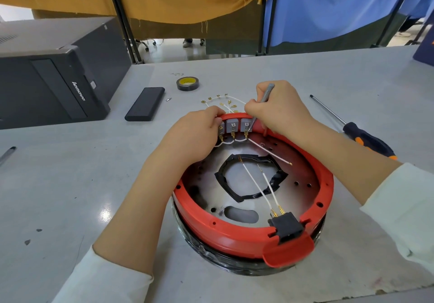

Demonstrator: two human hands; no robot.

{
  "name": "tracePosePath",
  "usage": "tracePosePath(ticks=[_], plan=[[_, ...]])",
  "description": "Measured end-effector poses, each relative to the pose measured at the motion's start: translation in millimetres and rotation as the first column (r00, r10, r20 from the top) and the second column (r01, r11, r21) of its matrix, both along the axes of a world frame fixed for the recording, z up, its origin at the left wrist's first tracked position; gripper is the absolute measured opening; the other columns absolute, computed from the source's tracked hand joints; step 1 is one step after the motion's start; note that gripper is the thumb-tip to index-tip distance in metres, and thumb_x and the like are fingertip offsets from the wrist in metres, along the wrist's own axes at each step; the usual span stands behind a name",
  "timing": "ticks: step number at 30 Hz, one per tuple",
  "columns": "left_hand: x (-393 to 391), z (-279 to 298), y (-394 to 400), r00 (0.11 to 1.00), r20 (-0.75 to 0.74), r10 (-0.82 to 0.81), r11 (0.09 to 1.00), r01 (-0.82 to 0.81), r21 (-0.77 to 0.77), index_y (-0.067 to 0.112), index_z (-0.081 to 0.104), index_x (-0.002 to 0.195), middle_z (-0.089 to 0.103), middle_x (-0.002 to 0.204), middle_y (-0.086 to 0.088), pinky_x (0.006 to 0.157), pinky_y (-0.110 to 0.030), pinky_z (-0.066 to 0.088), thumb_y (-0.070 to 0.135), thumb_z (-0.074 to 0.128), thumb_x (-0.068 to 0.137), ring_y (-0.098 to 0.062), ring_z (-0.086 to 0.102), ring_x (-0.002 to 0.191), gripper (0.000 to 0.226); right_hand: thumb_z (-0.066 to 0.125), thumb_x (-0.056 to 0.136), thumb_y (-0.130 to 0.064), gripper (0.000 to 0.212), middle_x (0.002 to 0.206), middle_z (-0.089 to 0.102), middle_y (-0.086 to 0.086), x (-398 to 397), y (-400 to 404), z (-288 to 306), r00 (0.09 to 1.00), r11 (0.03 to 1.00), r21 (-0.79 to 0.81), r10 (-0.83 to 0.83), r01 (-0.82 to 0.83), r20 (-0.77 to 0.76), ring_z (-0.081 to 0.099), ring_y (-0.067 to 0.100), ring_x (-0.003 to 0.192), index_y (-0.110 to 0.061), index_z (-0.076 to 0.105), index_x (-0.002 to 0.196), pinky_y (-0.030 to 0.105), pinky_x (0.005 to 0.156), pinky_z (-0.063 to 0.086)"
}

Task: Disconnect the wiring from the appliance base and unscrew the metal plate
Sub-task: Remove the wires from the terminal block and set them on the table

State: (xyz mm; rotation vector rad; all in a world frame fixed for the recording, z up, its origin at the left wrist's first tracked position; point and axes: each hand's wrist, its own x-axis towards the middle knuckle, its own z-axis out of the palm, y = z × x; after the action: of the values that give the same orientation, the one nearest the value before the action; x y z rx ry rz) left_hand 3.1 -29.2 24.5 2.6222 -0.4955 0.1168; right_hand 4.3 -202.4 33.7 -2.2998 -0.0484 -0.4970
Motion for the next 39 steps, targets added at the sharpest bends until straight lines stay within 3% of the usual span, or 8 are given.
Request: tracePosePath(ticks=[3,10,20,22,25,29,33,39], plan=[[-0.3,0.1,-0.1,1.000,-0.005,-0.003,1.000,0.003,-0.003,0.026,0.050,0.128,0.061,0.119,-0.005,0.081,-0.031,0.040,0.026,0.033,0.101,-0.024,0.054,0.105,0.032,0.057,0.075,-0.011,0.035,0.050,0.029,0.000,1.3,0.5,0.5,1.000,1.000,-0.002,-0.015,0.015,-0.019,0.034,0.019,0.050,-0.016,0.030,0.053,0.027,0.051,0.028],[0.6,-0.2,-0.2,1.000,-0.010,0.000,1.000,0.000,-0.007,0.026,0.050,0.128,0.061,0.117,-0.006,0.078,-0.030,0.039,0.026,0.032,0.101,-0.024,0.054,0.101,0.032,0.055,0.078,-0.012,0.040,0.049,0.024,-0.003,-4.7,2.1,-4.9,0.986,0.997,-0.061,-0.038,0.049,0.162,0.026,0.012,0.046,-0.018,0.025,0.052,0.021,0.044,0.023],[-1.7,2.0,-0.3,1.000,-0.012,0.001,1.000,-0.001,0.002,0.026,0.049,0.129,0.060,0.121,-0.006,0.084,-0.033,0.042,0.026,0.032,0.101,-0.025,0.054,0.107,0.033,0.059,0.077,-0.015,0.037,0.051,0.030,-0.001,3.8,0.0,2.4,0.999,0.999,-0.034,-0.021,0.020,-0.040,0.031,0.015,0.049,-0.016,0.032,0.052,0.027,0.049,0.027],[-2.0,2.3,-0.3,1.000,-0.012,0.000,1.000,0.000,-0.003,0.026,0.050,0.129,0.060,0.120,-0.006,0.085,-0.033,0.042,0.026,0.032,0.101,-0.025,0.054,0.106,0.032,0.059,0.077,-0.018,0.035,0.051,0.033,-0.001,4.9,2.1,1.9,0.996,0.994,-0.101,-0.039,0.031,-0.076,0.034,0.015,0.048,-0.016,0.034,0.052,0.026,0.048,0.028],[-1.0,1.7,-0.2,1.000,-0.009,0.000,1.000,0.000,-0.002,0.026,0.050,0.128,0.061,0.118,-0.005,0.081,-0.031,0.041,0.026,0.032,0.101,-0.024,0.054,0.103,0.032,0.055,0.077,-0.019,0.035,0.049,0.032,-0.005,-0.3,7.5,-3.0,0.998,0.972,-0.224,-0.060,0.065,0.028,0.032,0.011,0.046,-0.019,0.032,0.051,0.024,0.046,0.023],[-0.3,0.8,-0.1,1.000,-0.010,-0.002,1.000,0.002,-0.005,0.026,0.050,0.128,0.061,0.118,-0.005,0.080,-0.030,0.039,0.026,0.032,0.101,-0.023,0.054,0.104,0.032,0.054,0.075,-0.009,0.041,0.047,0.020,-0.004,-2.7,2.9,-4.1,0.985,0.998,-0.016,-0.052,0.055,0.167,0.027,0.010,0.044,-0.019,0.023,0.050,0.018,0.041,0.023],[-0.8,1.1,-0.1,1.000,-0.007,-0.005,1.000,0.005,-0.006,0.026,0.050,0.128,0.061,0.117,-0.005,0.079,-0.030,0.040,0.026,0.032,0.101,-0.023,0.054,0.102,0.032,0.055,0.079,-0.014,0.040,0.050,0.026,-0.002,-4.4,4.2,-4.5,0.988,0.994,-0.095,-0.031,0.046,0.154,0.024,0.013,0.049,-0.018,0.026,0.053,0.030,0.049,0.023],[-0.7,1.0,0.2,1.000,-0.002,-0.010,1.000,0.010,0.002,0.025,0.051,0.127,0.062,0.113,-0.006,0.079,-0.033,0.041,0.026,0.032,0.101,-0.024,0.055,0.100,0.032,0.056,0.082,-0.016,0.044,0.049,0.024,-0.004,-10.3,5.6,-6.5,0.971,0.978,-0.210,0.036,0.015,0.235,0.023,0.014,0.047,-0.022,0.023,0.054,0.028,0.047,0.022]])
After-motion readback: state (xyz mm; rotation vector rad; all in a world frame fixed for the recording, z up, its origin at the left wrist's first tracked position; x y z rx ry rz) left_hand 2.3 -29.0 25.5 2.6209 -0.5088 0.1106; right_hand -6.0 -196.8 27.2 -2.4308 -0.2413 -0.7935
